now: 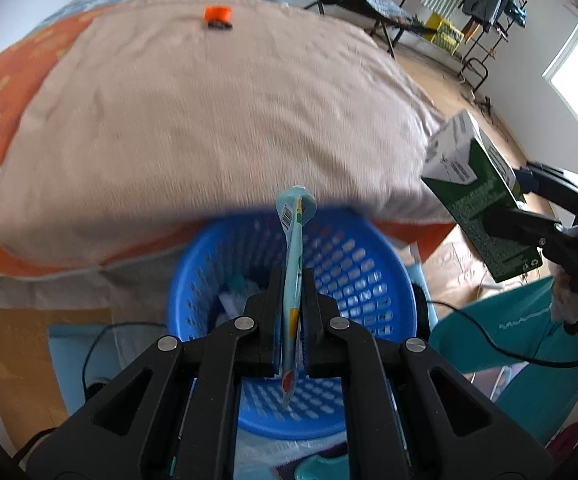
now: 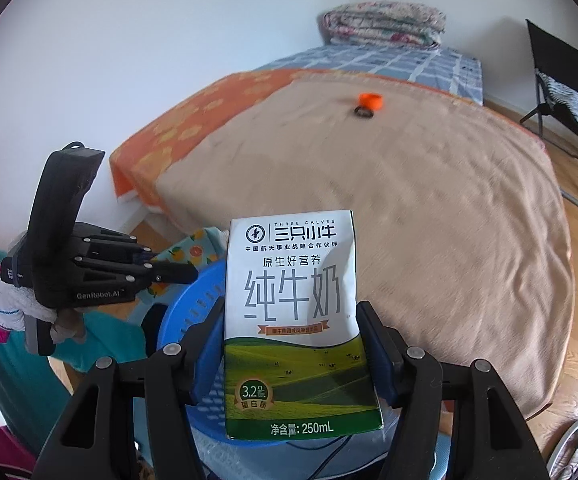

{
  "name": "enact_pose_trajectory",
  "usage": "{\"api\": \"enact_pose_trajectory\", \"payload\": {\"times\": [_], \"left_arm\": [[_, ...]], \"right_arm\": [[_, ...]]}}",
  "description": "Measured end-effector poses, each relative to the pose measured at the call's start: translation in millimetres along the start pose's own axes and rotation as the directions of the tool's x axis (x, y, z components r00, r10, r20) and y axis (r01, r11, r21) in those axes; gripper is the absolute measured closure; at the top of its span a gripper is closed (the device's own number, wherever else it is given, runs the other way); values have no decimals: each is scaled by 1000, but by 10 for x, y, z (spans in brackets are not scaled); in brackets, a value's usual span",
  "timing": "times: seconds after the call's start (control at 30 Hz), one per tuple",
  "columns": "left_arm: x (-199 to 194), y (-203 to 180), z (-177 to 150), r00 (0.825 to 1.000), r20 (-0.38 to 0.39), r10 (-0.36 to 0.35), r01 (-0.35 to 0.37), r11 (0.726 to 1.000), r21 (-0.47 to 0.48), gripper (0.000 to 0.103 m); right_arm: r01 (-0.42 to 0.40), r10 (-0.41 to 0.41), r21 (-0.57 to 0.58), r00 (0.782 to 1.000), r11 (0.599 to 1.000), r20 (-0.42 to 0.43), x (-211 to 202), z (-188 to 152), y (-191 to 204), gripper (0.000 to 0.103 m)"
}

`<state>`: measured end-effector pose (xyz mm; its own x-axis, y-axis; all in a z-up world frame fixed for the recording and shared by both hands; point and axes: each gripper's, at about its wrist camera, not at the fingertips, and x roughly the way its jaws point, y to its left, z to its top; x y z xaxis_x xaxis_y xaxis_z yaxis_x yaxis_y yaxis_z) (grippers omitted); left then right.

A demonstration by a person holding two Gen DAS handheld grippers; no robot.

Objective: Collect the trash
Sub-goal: 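Carry the tube and milk carton over the blue basket with both grippers, then open both grippers to drop the tube and carton into the basket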

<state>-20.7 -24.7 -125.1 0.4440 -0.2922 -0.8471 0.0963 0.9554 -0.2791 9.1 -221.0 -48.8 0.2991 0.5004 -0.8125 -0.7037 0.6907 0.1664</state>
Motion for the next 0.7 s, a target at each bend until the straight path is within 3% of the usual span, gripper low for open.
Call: {"api": "enact_pose_trajectory", "payload": {"times": [0.7], "left_arm": [[372, 30, -442, 986, -168, 7, -10, 1000, -20, 98]], "right_arm": [[-39, 29, -60, 985, 997, -172, 410, -197, 224, 38]]}}
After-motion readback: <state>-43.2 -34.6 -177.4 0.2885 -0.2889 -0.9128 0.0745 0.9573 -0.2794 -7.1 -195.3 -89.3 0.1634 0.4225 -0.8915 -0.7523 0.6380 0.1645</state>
